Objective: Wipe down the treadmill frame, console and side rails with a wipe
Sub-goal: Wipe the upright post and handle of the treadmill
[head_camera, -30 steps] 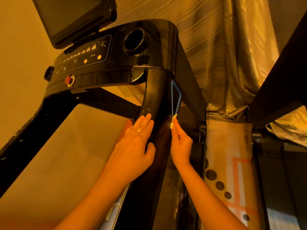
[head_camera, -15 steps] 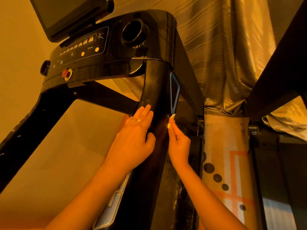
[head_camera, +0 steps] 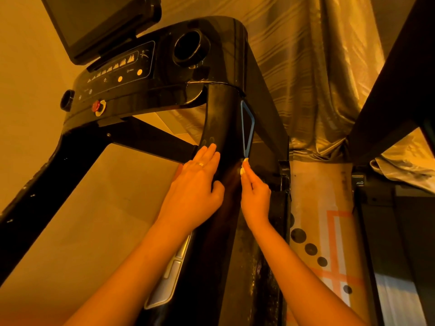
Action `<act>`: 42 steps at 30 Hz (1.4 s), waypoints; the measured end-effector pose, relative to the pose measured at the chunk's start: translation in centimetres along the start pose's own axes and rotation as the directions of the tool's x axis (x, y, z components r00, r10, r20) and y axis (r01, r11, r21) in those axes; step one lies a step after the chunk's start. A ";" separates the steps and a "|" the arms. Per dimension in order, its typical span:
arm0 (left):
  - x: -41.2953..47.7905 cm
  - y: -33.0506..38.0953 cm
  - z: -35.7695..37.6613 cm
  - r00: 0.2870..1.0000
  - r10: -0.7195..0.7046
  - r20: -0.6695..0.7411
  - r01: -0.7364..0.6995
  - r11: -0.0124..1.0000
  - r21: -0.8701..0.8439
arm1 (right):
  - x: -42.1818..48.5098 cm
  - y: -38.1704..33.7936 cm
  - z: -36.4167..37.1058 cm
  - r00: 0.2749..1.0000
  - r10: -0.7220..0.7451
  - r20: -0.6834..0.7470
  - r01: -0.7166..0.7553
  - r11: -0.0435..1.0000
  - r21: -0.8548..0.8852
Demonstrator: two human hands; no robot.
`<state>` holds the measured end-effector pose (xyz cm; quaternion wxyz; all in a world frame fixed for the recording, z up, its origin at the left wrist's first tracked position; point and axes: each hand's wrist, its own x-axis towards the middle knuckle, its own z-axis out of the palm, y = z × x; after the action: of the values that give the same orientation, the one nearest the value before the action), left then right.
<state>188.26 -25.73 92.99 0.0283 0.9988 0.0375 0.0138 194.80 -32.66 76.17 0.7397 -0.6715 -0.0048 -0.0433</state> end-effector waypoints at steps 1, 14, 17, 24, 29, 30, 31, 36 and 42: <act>0.0 0.0 0.0 1.000 -0.003 -0.001 0.003 1.000 0.001 | 0.6 -0.2 0.1 1.000 0.018 -0.002 -0.018 1.000 0.010; -0.5 -0.1 0.0 0.999 0.037 -0.002 -0.037 0.999 -0.013 | -4.0 -0.4 -0.7 0.998 0.032 0.059 -0.028 0.998 -0.053; -0.9 -0.1 -0.2 0.999 0.038 0.009 -0.038 0.998 -0.040 | -2.0 -0.9 -0.3 0.999 0.040 0.032 -0.036 0.995 -0.098; -7.4 -0.3 -1.0 0.993 0.084 0.088 -0.082 0.996 -0.016 | -4.3 -0.1 -1.1 0.996 0.025 0.082 -0.018 0.996 -0.085; -10.5 -0.3 -0.1 0.996 0.069 0.050 -0.069 0.998 -0.003 | -4.5 -0.6 -1.1 0.998 0.016 0.068 -0.013 0.998 -0.055; -10.5 -0.3 0.0 0.997 0.066 0.045 -0.065 0.998 -0.008 | -4.0 -0.9 -1.0 0.998 0.028 0.059 -0.025 0.998 -0.055; -10.4 -0.3 0.0 0.997 0.066 0.040 -0.065 0.998 -0.016 | -3.5 -1.0 -0.8 0.998 0.041 0.046 -0.038 0.998 -0.058; -10.4 -0.1 -0.1 0.998 0.055 0.033 -0.055 0.998 -0.004 | -5.5 -0.5 -0.6 0.999 0.046 0.018 -0.044 0.995 -0.089; -10.1 0.1 -0.4 0.998 0.033 0.050 -0.030 0.998 -0.063 | -5.8 -0.8 -0.8 0.998 0.053 0.022 -0.051 0.996 -0.071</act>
<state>178.24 -26.57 93.17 0.0598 0.9979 0.0206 -0.0099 188.88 -33.24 76.52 0.7163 -0.6976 0.0053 -0.0162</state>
